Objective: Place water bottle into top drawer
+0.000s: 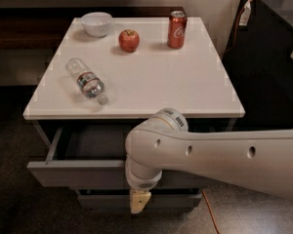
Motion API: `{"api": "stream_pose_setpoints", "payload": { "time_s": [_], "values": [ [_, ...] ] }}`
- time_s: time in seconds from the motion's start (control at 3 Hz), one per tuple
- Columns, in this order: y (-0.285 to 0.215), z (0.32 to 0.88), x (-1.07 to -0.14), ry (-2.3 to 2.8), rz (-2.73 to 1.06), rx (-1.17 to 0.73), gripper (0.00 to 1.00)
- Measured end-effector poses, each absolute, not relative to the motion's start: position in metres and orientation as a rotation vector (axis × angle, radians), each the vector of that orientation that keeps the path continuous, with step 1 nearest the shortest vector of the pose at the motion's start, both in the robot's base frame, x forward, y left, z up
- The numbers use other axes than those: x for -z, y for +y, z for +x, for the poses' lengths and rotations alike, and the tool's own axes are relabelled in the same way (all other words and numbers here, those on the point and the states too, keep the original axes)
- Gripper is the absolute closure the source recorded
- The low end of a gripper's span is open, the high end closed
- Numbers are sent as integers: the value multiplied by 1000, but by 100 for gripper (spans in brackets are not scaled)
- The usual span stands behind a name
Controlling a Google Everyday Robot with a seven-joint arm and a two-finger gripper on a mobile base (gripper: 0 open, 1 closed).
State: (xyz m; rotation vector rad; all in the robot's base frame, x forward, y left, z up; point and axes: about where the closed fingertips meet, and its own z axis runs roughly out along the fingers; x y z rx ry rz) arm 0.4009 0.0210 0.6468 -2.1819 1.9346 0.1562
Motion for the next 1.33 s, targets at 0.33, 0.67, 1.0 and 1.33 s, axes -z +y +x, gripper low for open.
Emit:
{"api": "stream_pose_setpoints", "payload": {
  "time_s": [0.33, 0.67, 1.0, 1.33],
  "values": [
    [20, 397, -649, 1947, -2152, -174, 49],
    [20, 396, -649, 1950, -2143, -180, 70],
    [18, 388, -649, 1957, -2131, -211, 95],
    [20, 370, -652, 1948, -2132, -263, 100]
  ]
}}
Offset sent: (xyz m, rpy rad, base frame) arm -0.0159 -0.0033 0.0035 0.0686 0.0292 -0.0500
